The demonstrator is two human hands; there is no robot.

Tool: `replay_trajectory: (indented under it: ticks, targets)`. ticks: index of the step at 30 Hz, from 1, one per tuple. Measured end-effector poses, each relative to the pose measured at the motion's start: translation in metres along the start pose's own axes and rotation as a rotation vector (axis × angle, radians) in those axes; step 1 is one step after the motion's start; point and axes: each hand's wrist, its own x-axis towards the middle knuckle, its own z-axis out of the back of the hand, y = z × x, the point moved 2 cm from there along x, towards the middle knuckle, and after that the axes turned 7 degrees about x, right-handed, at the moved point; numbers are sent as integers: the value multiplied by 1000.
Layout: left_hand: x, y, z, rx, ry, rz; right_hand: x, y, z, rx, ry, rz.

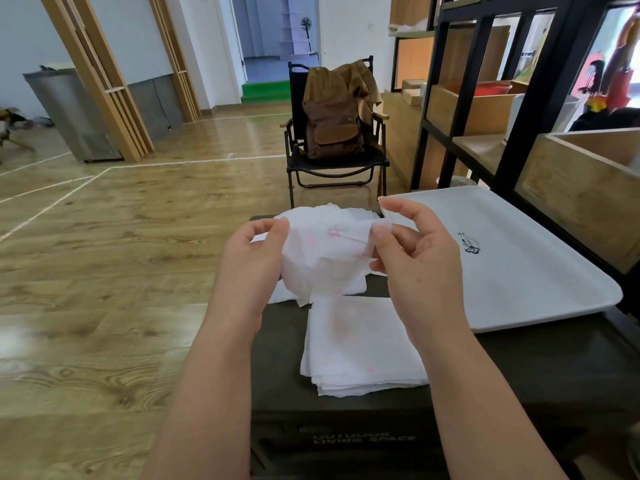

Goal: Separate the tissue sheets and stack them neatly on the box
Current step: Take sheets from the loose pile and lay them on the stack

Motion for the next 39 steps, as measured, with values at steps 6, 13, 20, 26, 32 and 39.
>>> replay_trajectory:
  ticks: [6,13,20,26,32,39]
  targets:
    - [1,5,5,97,1,-52,-1,3,-7,80,-99,-8]
    - [-13,-19,7,229,-169,-441,-2,3,-8,100,-98,-22]
    - [-29,-25,-24,359,135,-453,-6,1,-16,257,39,-127]
    - [-24,-25,-18,369,1,-515,-4,-5,-14,208,12,-154]
    - [-6,-12,19,205,-398,-325,8,-14,-6,108,-175,-166]
    - [3,0,66,39,-559,-125,38,-11,-11,80,-183,-78]
